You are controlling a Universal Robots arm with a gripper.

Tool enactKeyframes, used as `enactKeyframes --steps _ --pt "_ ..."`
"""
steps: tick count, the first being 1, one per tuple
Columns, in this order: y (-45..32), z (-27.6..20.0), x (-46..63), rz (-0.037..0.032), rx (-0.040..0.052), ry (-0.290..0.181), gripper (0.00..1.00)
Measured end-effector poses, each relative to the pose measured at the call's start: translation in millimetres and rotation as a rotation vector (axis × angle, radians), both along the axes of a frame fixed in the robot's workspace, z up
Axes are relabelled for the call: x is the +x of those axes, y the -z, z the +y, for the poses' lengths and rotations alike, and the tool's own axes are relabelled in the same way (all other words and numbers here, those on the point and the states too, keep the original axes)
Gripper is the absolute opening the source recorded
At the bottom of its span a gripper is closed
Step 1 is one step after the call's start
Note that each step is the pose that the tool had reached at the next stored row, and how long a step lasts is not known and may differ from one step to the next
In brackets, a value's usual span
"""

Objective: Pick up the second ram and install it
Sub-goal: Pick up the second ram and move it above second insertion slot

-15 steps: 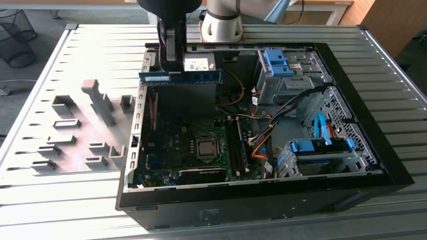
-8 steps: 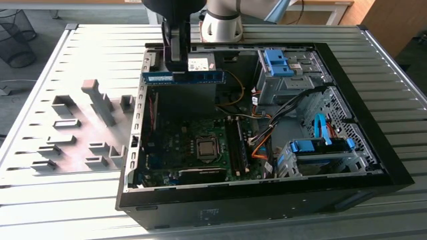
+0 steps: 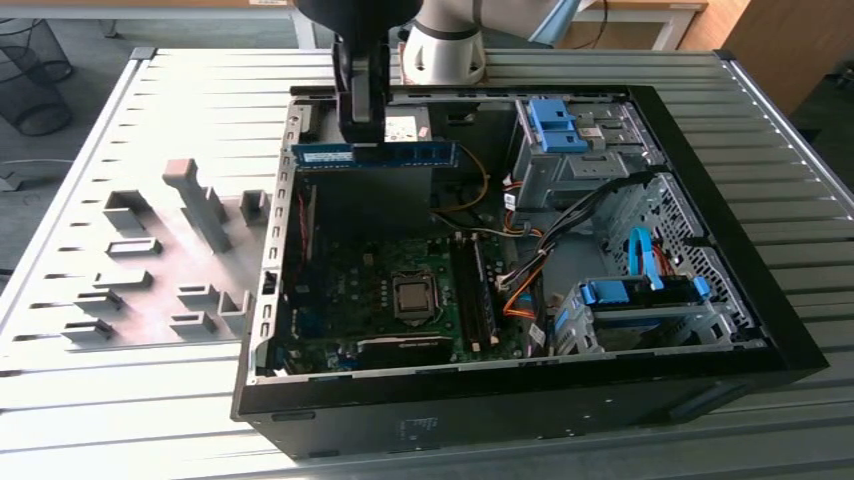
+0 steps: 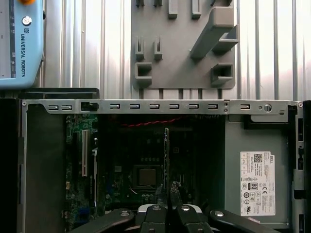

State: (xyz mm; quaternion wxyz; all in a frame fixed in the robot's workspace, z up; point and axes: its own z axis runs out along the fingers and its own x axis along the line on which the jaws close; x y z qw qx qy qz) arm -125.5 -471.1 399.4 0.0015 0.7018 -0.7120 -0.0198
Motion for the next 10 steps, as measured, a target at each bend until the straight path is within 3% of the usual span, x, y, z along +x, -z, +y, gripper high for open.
enactKeyframes --steps 10 --pt "0.0 0.0 7.2 0.0000 0.0000 0.000 0.14"
